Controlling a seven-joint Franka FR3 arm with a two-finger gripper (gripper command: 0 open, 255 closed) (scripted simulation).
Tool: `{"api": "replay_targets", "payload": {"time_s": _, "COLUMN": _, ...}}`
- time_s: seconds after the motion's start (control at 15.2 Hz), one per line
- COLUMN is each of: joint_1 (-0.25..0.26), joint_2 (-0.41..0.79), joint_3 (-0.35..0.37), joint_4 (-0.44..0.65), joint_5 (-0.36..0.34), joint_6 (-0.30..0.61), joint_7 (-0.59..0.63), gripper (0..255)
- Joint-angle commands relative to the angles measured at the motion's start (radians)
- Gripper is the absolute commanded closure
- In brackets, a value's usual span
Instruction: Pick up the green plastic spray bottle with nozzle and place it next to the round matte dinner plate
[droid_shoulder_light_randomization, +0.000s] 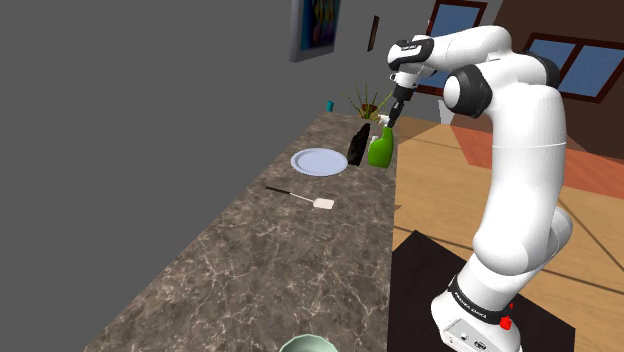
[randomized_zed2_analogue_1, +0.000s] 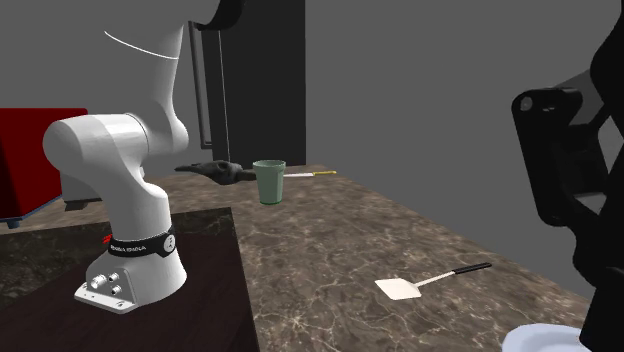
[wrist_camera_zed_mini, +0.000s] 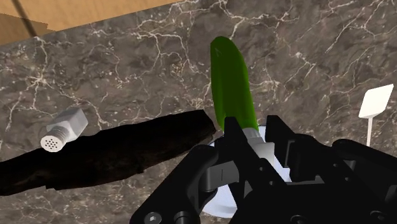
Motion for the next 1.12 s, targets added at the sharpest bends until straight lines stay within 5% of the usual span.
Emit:
{"api": "replay_targets", "payload": {"time_s": 0.0, "joint_1": 0.004, "joint_2": 0.000, "joint_3": 0.001, "joint_4": -0.027, "joint_5": 0.001, "joint_6": 0.027, "joint_7": -0.004, "gripper": 255}}
{"api": "replay_targets", "payload": {"time_s": 0.4, "joint_1": 0.011, "joint_2": 0.013, "joint_3": 0.007, "joint_4": -0.101, "joint_5": 0.013, "joint_6": 0.110, "joint_7": -0.019, "gripper": 255}}
{"api": "replay_targets", "payload": {"time_s": 0.92, "joint_1": 0.011, "joint_2": 0.013, "joint_3": 0.007, "joint_4": -0.101, "joint_5": 0.013, "joint_6": 0.110, "joint_7": -0.019, "gripper": 255}}
{"api": "replay_targets", "payload": {"time_s": 0.99, "joint_1": 0.011, "joint_2": 0.013, "joint_3": 0.007, "joint_4": -0.101, "joint_5": 0.013, "joint_6": 0.110, "joint_7": -0.019, "gripper": 0}}
{"api": "replay_targets", "payload": {"time_s": 1.06, "joint_1": 0.011, "joint_2": 0.013, "joint_3": 0.007, "joint_4": -0.101, "joint_5": 0.013, "joint_6": 0.110, "joint_7": -0.019, "gripper": 0}}
